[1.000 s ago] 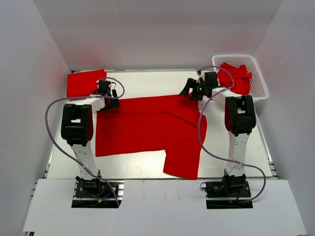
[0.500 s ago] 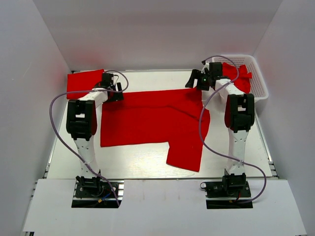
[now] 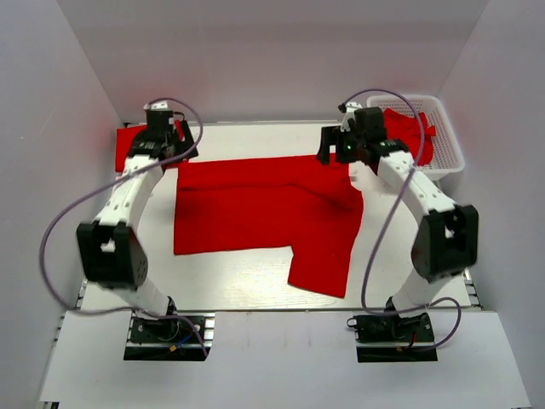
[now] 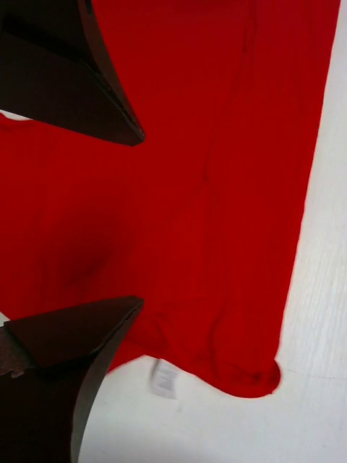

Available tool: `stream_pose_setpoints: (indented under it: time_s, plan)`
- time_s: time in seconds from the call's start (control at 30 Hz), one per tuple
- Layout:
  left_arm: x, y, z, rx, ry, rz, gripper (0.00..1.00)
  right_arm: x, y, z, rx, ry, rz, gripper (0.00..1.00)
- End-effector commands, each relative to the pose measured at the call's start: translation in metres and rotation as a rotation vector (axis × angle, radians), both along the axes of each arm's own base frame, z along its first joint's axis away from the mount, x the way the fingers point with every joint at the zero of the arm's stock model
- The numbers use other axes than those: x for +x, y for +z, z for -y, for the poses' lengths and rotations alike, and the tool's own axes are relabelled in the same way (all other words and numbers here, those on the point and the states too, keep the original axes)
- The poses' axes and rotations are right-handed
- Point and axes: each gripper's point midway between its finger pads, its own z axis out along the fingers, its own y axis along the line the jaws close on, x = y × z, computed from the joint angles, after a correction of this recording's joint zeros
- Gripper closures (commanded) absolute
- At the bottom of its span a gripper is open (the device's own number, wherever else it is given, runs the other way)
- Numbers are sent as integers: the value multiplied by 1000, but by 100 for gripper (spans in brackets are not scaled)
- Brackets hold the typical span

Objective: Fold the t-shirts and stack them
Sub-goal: Grap the side of the flattened tshirt closest away from the robot with both arms

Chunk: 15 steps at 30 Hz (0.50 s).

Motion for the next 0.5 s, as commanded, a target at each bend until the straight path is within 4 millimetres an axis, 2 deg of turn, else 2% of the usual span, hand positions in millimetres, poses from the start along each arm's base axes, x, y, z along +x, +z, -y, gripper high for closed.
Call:
stream_pose_setpoints:
  time_s: [0.0, 0.03, 0.07, 0.1, 0.13, 0.17, 0.2, 0.23, 0.27, 0.3, 0.33, 0.37, 0.4, 0.47]
  plan:
    - [-74, -14, -20, -33, 209, -91, 0, -48, -21, 28, -57, -132, -103, 10]
    - [-88, -3, -20, -60, 228, -53, 0, -62, -26, 22, -78, -125, -125, 10]
    - [-109, -23, -15, -92, 228, -115, 0, -74, -32, 26, -89, -160, -161, 10]
    - [-121, -29, -15, -138, 271, -134, 0, -109, -46, 26, -115, -150, -212, 10]
    - [-135, -35, -15, -152, 297, -165, 0, -120, -53, 30, -134, -166, -235, 10]
    - [-158, -54, -21, -137, 353, -226, 0, -143, -71, 35, -153, -184, -304, 10]
    - [-179, -58, -21, -147, 380, -258, 0, -164, -73, 41, -148, -201, -319, 10]
    - [-192, -66, -21, -162, 410, -279, 0, -190, -90, 40, -175, -192, -380, 10]
    - [-212, -88, -22, -153, 426, -334, 0, -205, -90, 42, -178, -193, -398, 10]
    - [-224, -92, -20, -165, 418, -343, 0, -223, -97, 38, -168, -196, -428, 10]
    - [-240, -108, -18, -174, 425, -389, 0, -245, -112, 44, -200, -195, -489, 10]
    - [-247, -114, -18, -176, 434, -399, 0, -252, -112, 42, -196, -187, -497, 10]
    - [-252, -119, -15, -192, 437, -411, 0, -271, -123, 39, -203, -175, -546, 10]
    - [-264, -130, -15, -200, 460, -427, 0, -285, -126, 37, -213, -164, -578, 10]
